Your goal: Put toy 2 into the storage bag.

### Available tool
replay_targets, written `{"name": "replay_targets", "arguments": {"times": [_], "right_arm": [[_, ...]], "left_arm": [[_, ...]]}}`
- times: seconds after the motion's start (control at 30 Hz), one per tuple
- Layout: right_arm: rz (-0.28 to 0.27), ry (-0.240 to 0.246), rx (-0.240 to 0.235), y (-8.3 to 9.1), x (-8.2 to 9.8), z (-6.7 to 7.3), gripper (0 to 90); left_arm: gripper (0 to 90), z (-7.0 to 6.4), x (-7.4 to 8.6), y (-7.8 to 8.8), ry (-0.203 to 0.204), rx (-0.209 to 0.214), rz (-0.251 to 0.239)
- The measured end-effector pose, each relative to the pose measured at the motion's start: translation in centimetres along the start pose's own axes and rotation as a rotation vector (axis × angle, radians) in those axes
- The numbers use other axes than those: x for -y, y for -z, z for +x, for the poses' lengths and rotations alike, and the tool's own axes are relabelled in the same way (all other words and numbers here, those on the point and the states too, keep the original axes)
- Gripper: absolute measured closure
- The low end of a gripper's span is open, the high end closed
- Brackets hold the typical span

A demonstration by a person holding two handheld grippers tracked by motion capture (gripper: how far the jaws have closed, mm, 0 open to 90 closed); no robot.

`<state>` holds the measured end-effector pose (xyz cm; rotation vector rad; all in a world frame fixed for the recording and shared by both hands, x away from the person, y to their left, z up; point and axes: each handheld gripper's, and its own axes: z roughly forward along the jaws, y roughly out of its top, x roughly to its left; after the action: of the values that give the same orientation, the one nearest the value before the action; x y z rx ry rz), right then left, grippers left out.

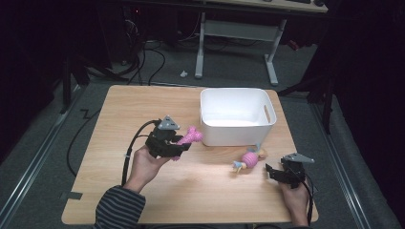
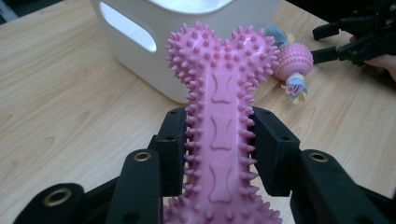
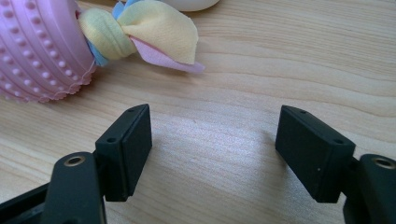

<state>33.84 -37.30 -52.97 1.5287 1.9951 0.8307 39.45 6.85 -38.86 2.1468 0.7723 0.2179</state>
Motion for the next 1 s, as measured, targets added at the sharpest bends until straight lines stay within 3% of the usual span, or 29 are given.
{"name": "replay_targets", "arguments": {"times": [0.47, 0.77, 1.0], "right_arm": [[0.001, -0.001, 0.001, 0.0, 0.0, 0.0, 27.5], [0.002, -0.001, 0.0, 0.0, 0.0, 0.0, 27.5], [0.002, -0.002, 0.0, 0.0, 0.0, 0.0, 27.4]], "left_arm": [[58.4, 0.5, -2.2, 0.7, -0.004, 0.014, -0.021], [58.5, 0.2, -4.3, 1.0, -0.046, 0.013, -0.029], [58.5, 0.1, -5.9, 0.4, -0.061, 0.037, -0.019]]}}
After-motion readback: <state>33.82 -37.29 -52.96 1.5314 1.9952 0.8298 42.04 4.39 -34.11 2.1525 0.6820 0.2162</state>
